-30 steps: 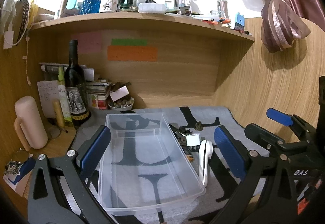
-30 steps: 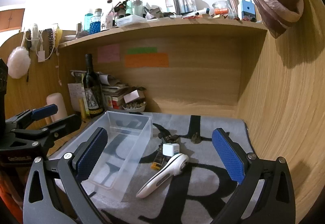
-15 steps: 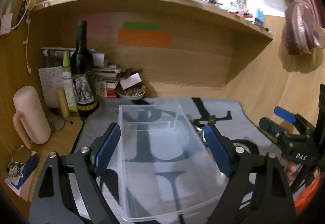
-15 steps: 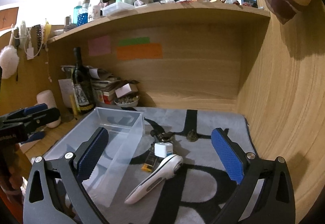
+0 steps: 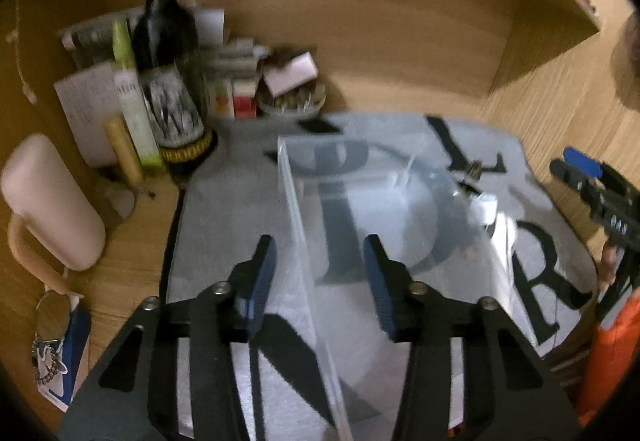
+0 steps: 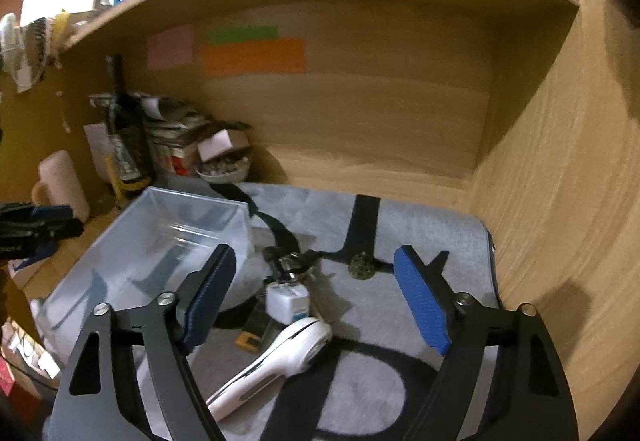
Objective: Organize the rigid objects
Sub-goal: 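Grasp the clear box wall with the left tool while the right tool grasps the black spiky ball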
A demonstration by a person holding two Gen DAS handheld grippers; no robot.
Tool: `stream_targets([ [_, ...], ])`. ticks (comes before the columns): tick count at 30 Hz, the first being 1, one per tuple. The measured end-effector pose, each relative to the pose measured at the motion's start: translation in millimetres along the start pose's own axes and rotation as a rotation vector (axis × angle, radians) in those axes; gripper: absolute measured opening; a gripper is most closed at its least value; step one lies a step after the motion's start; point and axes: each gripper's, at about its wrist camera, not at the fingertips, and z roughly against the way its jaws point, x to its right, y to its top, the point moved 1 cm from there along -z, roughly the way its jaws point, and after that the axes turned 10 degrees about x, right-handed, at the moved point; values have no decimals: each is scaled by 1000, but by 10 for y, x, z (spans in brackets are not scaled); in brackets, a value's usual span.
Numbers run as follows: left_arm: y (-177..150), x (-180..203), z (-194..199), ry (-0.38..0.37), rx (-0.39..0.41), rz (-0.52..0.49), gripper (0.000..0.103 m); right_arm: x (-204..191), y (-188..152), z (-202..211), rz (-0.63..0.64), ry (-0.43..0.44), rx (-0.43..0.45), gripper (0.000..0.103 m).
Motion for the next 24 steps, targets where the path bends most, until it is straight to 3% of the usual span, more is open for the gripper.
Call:
stream_targets([
  [6, -81, -122, -218, -18, -108, 23, 41, 131, -28, -365, 6, -18, -77, 65],
  [9, -119, -123, -269, -30, -140, 17, 35, 187, -78, -545, 16, -33, -122, 61],
  [13, -133, -133, -290, -51, -157, 43, 34, 310, -198, -861, 10, -68, -198, 61],
  [18, -162, -160, -353, -60, -180, 60, 24, 420, -408, -1238, -21, -61, -306, 58],
  [24, -186, -104, -384, -82, -182, 54, 13, 506, -550, -1488, -43, -73, -371, 53],
])
